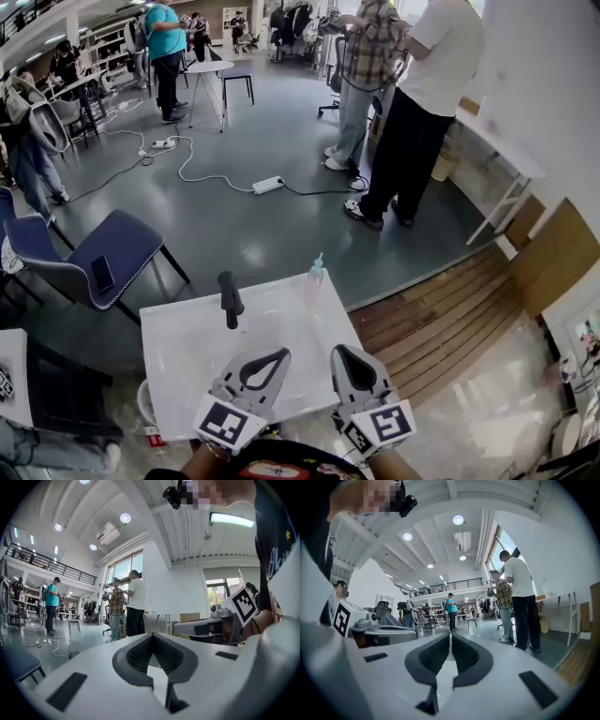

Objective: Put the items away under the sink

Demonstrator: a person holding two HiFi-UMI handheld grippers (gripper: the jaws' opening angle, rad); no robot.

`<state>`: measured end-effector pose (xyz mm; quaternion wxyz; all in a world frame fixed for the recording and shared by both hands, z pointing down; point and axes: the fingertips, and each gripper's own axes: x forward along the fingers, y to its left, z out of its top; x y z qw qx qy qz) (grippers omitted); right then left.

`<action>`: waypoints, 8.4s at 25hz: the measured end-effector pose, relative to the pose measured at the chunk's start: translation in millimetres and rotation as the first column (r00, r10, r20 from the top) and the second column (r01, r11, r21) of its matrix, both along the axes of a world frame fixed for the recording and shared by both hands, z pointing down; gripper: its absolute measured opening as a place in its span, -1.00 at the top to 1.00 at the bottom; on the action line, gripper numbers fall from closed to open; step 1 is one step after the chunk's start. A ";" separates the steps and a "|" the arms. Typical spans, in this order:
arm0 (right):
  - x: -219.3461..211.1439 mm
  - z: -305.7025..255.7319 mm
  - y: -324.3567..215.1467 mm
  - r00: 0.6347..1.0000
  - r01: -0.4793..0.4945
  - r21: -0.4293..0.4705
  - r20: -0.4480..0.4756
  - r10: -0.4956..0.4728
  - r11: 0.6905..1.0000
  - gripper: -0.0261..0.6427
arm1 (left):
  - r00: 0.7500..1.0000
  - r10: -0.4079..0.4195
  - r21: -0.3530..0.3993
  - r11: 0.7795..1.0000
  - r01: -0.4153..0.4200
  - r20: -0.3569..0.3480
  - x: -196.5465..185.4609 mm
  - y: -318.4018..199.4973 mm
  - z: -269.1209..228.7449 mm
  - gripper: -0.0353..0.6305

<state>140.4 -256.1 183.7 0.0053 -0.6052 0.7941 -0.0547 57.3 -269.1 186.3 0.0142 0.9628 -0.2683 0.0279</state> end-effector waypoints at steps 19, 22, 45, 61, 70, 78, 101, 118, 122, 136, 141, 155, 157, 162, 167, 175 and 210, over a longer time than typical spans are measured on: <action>-7.5 11.8 -33.4 0.999 -0.039 -0.019 -0.009 0.039 0.999 0.89 | 0.996 0.089 -0.031 0.996 -0.089 -0.001 7.0 -26.6 15.6 0.87; -2.2 14.9 -38.3 1.000 -0.027 -0.021 0.000 0.027 0.999 0.89 | 0.998 0.067 -0.036 0.997 -0.067 0.002 11.4 -30.2 16.2 0.87; 17.1 52.8 -90.1 1.000 0.027 -0.083 0.018 -0.026 0.996 0.60 | 0.999 -0.027 -0.081 0.996 0.028 0.017 29.0 -57.1 31.2 0.87; 29.6 85.9 -128.1 0.999 0.007 -0.134 0.035 -0.003 0.991 0.48 | 0.998 -0.057 -0.107 0.993 0.059 0.029 29.4 -71.6 46.1 0.87; 31.0 98.8 -146.3 0.999 0.021 -0.149 0.029 -0.017 0.989 0.43 | 0.996 -0.085 -0.112 0.990 0.089 0.039 28.6 -81.1 51.4 0.87; 33.8 113.7 -159.8 1.000 0.002 -0.163 -0.006 -0.003 0.987 0.39 | 0.992 -0.114 -0.124 0.985 0.119 0.045 22.4 -85.6 58.4 0.87; 33.7 137.2 -187.0 1.000 0.001 -0.197 -0.028 -0.006 0.980 0.24 | 0.981 -0.182 -0.148 0.971 0.190 0.071 9.2 -86.8 63.8 0.87; 37.1 152.2 -208.3 0.994 -0.063 -0.185 -0.102 0.044 0.981 0.15 | 0.971 -0.225 -0.156 0.959 0.236 0.086 -4.5 -88.6 67.5 0.87; 37.4 156.0 -212.3 0.993 -0.073 -0.193 -0.102 0.054 0.979 0.14 | 0.967 -0.238 -0.150 0.957 0.249 0.089 -9.0 -89.0 69.2 0.87; 37.5 164.4 -233.6 0.989 -0.097 -0.202 -0.126 0.073 0.974 0.13 | 0.957 -0.278 -0.158 0.944 0.289 0.087 -22.2 -95.3 68.8 0.87; 40.1 165.2 -237.8 0.989 -0.106 -0.194 -0.127 0.082 0.975 0.14 | 0.952 -0.293 -0.165 0.938 0.305 0.094 -26.1 -96.1 69.6 0.87; 42.8 167.3 -234.4 0.987 -0.104 -0.205 -0.142 0.076 0.973 0.28 | 0.940 -0.325 -0.174 0.924 0.339 0.105 -36.4 -94.6 70.3 0.87; 43.4 164.7 -233.9 0.988 -0.095 -0.206 -0.139 0.067 0.974 0.28 | 0.940 -0.324 -0.172 0.925 0.339 0.111 -35.4 -94.8 69.5 0.87; 45.1 152.9 -226.0 0.983 -0.062 -0.189 -0.184 0.026 0.980 0.28 | 0.941 -0.321 -0.158 0.929 0.334 0.105 -28.0 -91.3 65.7 0.87; 51.0 139.7 -216.1 0.984 -0.034 -0.185 -0.180 0.000 0.982 0.28 | 0.944 -0.315 -0.146 0.934 0.327 0.101 -16.5 -85.3 58.6 0.87; 58.9 123.0 -200.0 0.989 0.029 -0.181 -0.136 -0.054 0.983 0.28 | 0.938 -0.336 -0.121 0.931 0.345 0.089 -3.2 -80.8 47.3 0.87; 29.5 78.9 -144.8 0.980 0.174 -0.144 -0.075 -0.186 0.974 0.28 | 0.922 -0.379 -0.060 0.922 0.384 0.081 -21.7 -52.7 25.3 0.87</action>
